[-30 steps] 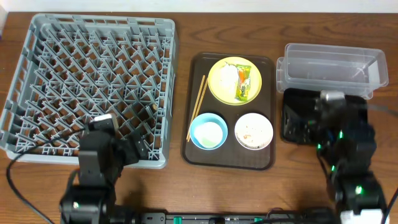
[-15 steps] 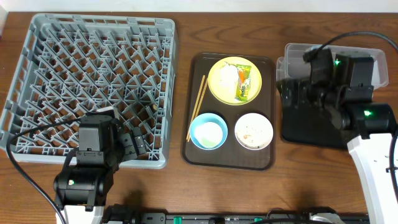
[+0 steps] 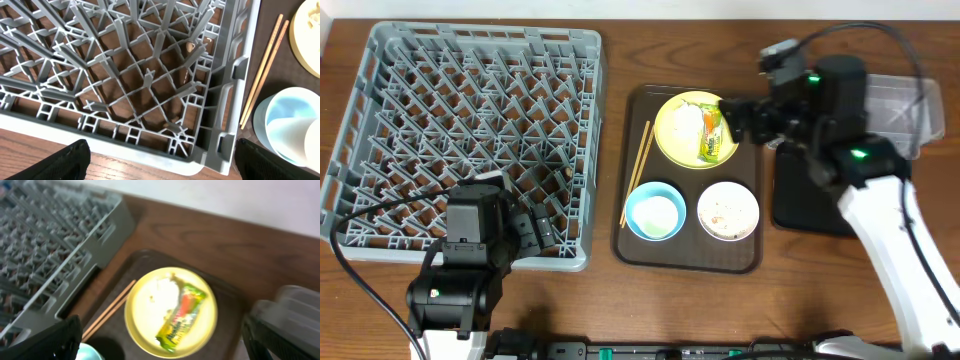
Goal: Sort waste into correct bins and load items into the dishwasher
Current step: 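Move the right gripper over the yellow plate and grasp the white tissue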
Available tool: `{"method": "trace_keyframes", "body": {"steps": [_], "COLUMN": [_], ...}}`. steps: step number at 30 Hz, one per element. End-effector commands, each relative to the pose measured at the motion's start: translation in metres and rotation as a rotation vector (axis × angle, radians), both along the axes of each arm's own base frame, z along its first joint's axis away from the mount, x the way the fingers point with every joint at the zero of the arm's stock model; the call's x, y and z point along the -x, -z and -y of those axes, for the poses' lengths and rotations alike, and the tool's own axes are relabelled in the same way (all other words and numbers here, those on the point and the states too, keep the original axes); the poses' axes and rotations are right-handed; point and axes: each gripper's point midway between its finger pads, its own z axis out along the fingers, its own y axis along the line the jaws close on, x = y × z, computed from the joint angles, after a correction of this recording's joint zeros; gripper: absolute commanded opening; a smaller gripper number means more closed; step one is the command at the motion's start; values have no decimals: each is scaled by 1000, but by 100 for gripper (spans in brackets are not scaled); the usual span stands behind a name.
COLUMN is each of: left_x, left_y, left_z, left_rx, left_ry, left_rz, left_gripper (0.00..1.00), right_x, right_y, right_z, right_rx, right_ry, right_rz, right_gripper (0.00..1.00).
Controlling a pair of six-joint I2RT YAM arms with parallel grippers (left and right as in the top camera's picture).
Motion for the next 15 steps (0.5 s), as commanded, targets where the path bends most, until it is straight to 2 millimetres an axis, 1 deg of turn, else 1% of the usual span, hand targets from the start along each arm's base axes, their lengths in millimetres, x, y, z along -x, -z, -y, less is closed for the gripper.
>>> {"method": "trace_keyframes", "body": {"steps": [1, 6, 9, 15], "left_x": [-3, -3, -3, -3], "left_y": [-10, -10, -10, -10], "left_z": [1, 1, 1, 1], "left_rx": [-5, -5, -5, -5], "left_ry": [17, 17, 17, 17], "left_rz": [27, 27, 27, 27], "left_gripper": [94, 94, 94, 94], "right_x": [-11, -31, -39, -52], "right_y": [17, 60, 90, 146], "right_z": [-19, -39, -54, -59], "right_rx": [28, 97, 92, 76], "right_ry": [6, 77, 79, 142], "right_rz": [-18, -45, -86, -181], "right_gripper": [99, 98, 94, 90]}}
